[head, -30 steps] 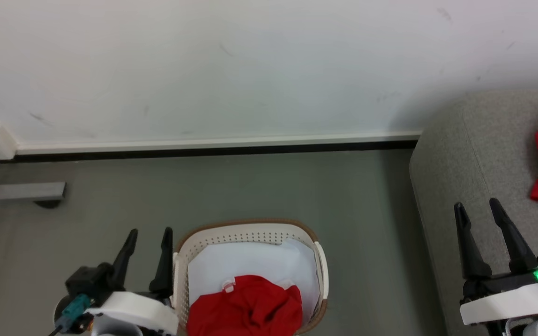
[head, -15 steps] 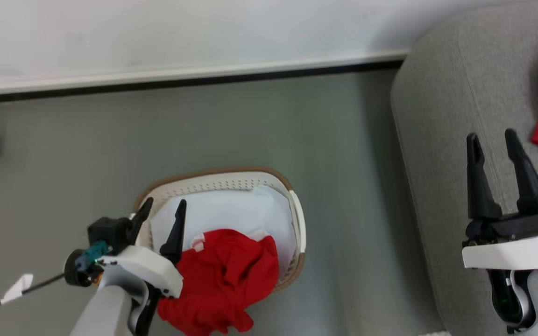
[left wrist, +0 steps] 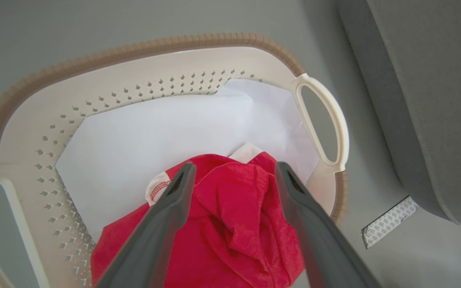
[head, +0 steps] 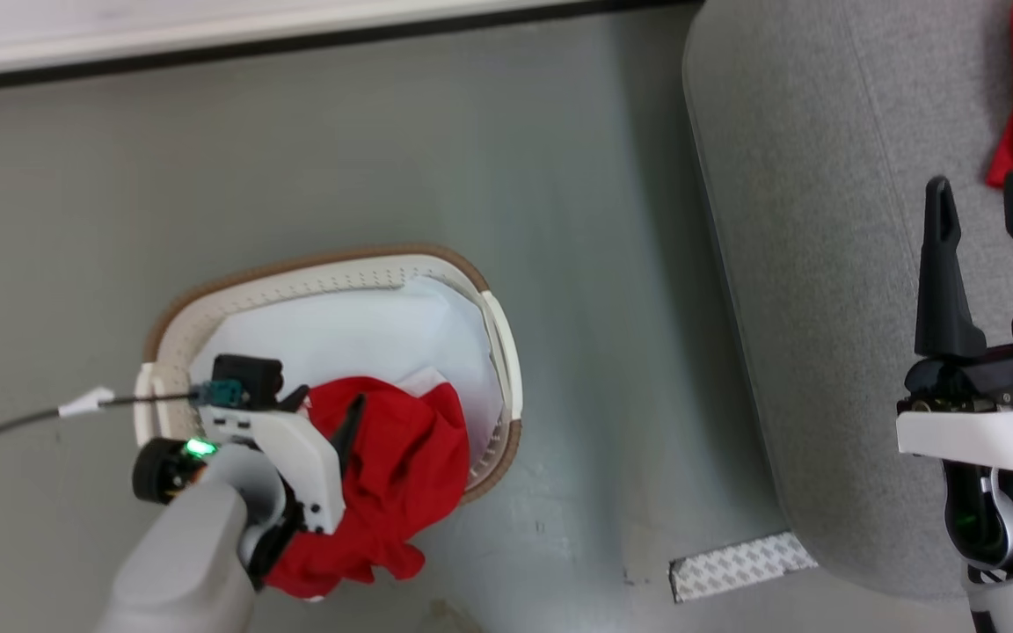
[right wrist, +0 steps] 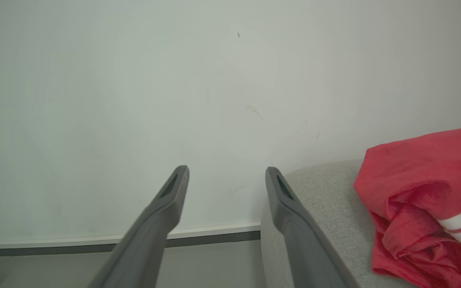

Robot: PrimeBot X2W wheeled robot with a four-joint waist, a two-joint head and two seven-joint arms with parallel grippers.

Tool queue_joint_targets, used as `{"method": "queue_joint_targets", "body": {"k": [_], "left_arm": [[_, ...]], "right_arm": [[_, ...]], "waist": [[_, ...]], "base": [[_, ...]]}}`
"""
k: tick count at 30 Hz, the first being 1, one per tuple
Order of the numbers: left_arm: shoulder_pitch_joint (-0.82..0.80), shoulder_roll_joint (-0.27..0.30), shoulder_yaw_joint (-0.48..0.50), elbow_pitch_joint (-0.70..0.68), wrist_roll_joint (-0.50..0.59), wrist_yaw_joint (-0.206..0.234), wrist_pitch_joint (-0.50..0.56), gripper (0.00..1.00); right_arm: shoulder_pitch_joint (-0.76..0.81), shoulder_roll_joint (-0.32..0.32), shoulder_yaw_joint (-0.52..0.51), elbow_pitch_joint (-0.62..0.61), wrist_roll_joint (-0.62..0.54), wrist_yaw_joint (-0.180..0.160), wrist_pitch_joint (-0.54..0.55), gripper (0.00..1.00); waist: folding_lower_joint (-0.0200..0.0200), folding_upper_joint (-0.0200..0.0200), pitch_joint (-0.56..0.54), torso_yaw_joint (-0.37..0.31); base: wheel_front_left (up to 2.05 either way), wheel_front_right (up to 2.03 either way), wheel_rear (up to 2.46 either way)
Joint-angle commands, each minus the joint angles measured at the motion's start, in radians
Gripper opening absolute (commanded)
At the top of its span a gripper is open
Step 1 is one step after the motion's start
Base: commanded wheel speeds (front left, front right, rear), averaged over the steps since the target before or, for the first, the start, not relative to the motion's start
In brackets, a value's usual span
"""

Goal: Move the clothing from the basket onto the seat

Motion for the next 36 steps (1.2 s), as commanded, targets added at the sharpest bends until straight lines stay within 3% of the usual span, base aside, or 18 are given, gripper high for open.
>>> {"method": "queue_joint_targets", "body": {"k": [1, 14, 31, 32, 34, 36], "left_arm": [[-0.023, 0.018, -0.013, 0.015, -0.009, 0.002, 0.014, 1.0], [-0.159, 0.078, -0.121, 0.179, -0.105, 0.002, 0.221, 1.0], [-0.233, 0.13, -0.226, 0.225, -0.244, 0.002, 0.456, 1.0], [-0.235, 0.133, -0.23, 0.225, -0.251, 0.002, 0.46, 0.9], [-0.241, 0.137, -0.241, 0.221, -0.261, 0.002, 0.462, 0.01], [-0.243, 0.139, -0.251, 0.218, -0.268, 0.002, 0.459, 0.0]], "right_arm": [[-0.019, 0.008, -0.006, -0.006, -0.003, -0.002, -0.003, 1.0], [-0.066, 0.046, -0.005, -0.036, 0.004, -0.002, -0.003, 1.0], [-0.086, 0.089, -0.008, -0.053, 0.003, -0.002, -0.003, 1.0], [-0.087, 0.089, -0.009, -0.052, 0.002, -0.002, -0.003, 1.0], [-0.09, 0.091, -0.011, -0.05, -0.001, -0.002, -0.003, 1.0], [-0.09, 0.092, -0.016, -0.045, -0.005, -0.002, -0.003, 1.0]], "waist": [[-0.0002, 0.0, 0.044, -0.024], [-0.0002, 0.0, 0.194, -0.111], [-0.0002, 0.0, 0.302, -0.188], [-0.0002, 0.0, 0.304, -0.19], [-0.0002, 0.0, 0.306, -0.19], [-0.0002, 0.0, 0.302, -0.188]], "base": [[0.0, 0.0, 0.0], [0.0, 0.0, 0.0], [0.0, 0.0, 0.0], [0.0, 0.0, 0.0], [0.0, 0.0, 0.0], [0.0, 0.0, 0.0]]}}
